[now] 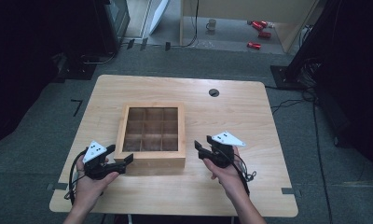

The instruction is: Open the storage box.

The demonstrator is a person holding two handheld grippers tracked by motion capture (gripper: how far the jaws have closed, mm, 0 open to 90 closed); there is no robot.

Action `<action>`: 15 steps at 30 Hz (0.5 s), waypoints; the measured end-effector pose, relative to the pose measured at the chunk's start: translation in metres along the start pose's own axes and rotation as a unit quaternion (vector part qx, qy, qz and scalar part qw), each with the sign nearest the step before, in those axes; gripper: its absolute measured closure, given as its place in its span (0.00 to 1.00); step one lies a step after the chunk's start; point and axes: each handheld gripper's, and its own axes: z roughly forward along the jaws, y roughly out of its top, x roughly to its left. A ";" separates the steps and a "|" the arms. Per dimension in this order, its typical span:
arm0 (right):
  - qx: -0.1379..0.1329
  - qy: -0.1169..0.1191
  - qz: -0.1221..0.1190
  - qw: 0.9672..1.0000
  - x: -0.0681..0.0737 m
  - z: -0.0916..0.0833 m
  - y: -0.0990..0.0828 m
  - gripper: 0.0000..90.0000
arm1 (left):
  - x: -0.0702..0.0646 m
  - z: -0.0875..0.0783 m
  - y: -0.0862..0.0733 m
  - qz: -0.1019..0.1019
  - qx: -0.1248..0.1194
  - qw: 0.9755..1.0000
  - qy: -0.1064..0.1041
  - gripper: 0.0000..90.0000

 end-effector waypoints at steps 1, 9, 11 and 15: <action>0.000 0.000 0.000 1.000 0.000 0.000 0.000 0.52 | 0.000 0.000 0.000 0.000 0.000 1.000 0.000 0.17; 0.010 0.031 -0.001 0.999 0.025 0.014 0.009 0.48 | 0.002 -0.001 -0.007 0.003 -0.001 1.000 -0.005 0.18; 0.020 0.034 0.001 0.999 0.029 0.016 0.004 0.44 | 0.001 0.000 -0.012 0.009 0.002 1.000 -0.004 0.18; 0.038 0.046 -0.001 0.998 0.038 0.020 -0.010 0.38 | 0.002 0.001 -0.020 0.019 0.016 1.000 -0.001 0.20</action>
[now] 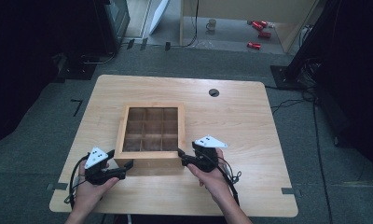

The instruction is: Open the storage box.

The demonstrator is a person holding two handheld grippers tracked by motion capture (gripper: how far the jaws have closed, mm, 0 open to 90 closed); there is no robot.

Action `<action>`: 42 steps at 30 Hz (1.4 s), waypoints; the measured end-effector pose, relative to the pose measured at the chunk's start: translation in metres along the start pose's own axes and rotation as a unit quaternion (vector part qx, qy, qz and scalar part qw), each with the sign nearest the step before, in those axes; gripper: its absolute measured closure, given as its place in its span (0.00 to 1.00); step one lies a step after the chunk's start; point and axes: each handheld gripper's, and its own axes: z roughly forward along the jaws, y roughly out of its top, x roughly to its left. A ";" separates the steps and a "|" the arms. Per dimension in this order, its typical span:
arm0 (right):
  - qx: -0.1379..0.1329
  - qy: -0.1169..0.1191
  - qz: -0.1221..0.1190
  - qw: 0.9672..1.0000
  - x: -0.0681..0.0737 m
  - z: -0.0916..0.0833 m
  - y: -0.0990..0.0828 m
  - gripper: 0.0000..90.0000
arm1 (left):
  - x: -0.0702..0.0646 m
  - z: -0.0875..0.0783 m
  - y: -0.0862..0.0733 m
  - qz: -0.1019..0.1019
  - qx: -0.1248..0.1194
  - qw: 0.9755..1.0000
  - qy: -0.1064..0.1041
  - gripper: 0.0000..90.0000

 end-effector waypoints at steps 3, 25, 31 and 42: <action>-0.002 0.010 -0.002 1.000 0.002 0.000 -0.003 0.38 | -0.001 0.007 -0.009 0.032 0.023 0.999 0.023 0.24; 0.002 0.026 -0.014 1.000 0.010 0.005 -0.027 0.47 | 0.016 -0.005 -0.009 -0.001 -0.014 1.000 -0.027 0.49; -0.009 0.028 -0.019 0.999 0.009 0.001 -0.027 0.51 | 0.013 -0.007 -0.008 0.005 -0.018 1.000 -0.017 0.51; -0.020 0.027 -0.018 0.999 0.011 -0.002 -0.026 0.53 | 0.010 -0.010 -0.005 0.021 -0.030 0.999 -0.008 0.53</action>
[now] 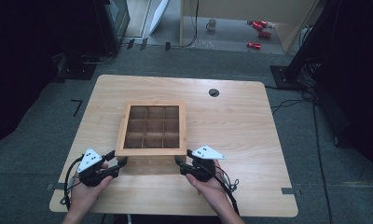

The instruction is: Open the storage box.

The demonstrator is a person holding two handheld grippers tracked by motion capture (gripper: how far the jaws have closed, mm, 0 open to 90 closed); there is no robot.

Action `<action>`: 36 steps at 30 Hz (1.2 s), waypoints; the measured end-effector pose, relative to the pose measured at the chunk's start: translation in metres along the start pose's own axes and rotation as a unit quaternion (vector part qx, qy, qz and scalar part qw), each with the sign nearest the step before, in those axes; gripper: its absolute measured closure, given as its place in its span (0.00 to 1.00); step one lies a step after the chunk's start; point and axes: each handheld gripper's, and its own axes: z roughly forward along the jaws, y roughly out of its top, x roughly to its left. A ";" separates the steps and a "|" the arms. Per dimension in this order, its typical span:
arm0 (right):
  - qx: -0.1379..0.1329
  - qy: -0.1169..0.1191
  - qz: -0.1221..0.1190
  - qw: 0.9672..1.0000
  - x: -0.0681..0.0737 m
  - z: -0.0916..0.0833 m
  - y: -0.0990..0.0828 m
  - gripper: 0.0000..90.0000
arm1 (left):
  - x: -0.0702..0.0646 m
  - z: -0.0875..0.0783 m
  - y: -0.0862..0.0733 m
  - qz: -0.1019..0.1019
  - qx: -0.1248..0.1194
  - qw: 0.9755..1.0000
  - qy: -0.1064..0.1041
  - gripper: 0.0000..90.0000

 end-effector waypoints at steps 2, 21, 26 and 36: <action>-0.001 0.000 -0.001 1.000 0.000 0.000 0.000 0.53 | 0.000 0.000 0.000 0.002 -0.001 1.000 0.001 0.53; -0.009 -0.011 -0.021 1.000 -0.004 0.000 -0.001 0.53 | 0.003 -0.003 0.004 0.001 -0.014 1.000 -0.006 0.52; -0.014 -0.011 -0.025 1.000 -0.004 0.000 0.000 0.54 | 0.004 -0.003 0.004 -0.002 -0.020 1.000 -0.005 0.51; -0.014 -0.014 -0.044 0.999 -0.001 0.000 0.004 0.54 | 0.008 -0.005 0.001 -0.012 -0.021 1.000 -0.006 0.51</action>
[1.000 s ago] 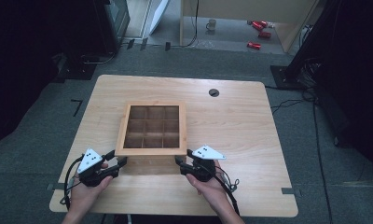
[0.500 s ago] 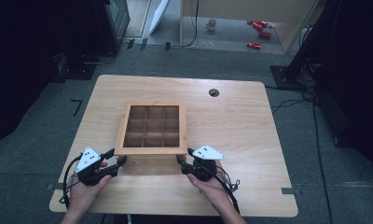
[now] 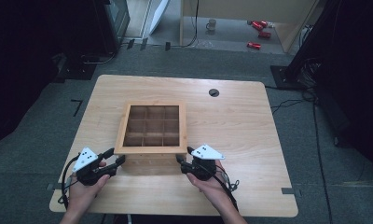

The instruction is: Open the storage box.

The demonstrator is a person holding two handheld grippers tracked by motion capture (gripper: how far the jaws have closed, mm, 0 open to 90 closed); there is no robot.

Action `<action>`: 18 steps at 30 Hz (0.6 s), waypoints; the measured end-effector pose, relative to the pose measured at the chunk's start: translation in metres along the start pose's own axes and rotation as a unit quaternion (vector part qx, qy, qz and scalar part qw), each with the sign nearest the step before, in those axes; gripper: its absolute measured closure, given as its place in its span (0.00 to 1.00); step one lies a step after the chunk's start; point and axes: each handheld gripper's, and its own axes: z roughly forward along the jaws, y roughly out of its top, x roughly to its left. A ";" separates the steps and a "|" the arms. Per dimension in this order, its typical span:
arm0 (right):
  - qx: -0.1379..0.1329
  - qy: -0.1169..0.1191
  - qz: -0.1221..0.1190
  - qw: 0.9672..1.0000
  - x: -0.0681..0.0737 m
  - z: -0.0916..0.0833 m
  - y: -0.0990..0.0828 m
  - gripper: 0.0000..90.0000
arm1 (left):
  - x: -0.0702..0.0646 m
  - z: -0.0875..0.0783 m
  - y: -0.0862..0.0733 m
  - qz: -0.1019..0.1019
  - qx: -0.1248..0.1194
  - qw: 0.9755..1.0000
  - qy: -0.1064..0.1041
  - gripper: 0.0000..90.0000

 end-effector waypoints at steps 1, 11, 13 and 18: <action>-0.001 0.000 -0.001 1.000 0.001 -0.001 0.001 0.54 | 0.001 -0.001 -0.001 -0.001 0.001 1.000 0.001 0.51; -0.026 0.001 -0.022 0.999 0.000 -0.009 0.023 0.52 | 0.007 -0.002 -0.007 -0.014 0.014 1.000 0.008 0.46; -0.032 0.001 -0.024 0.999 -0.001 -0.010 0.029 0.51 | 0.008 -0.003 -0.008 -0.018 0.021 1.000 0.015 0.43; -0.048 0.001 -0.026 0.999 -0.004 -0.012 0.044 0.50 | 0.014 -0.010 -0.012 -0.025 0.042 0.998 0.051 0.28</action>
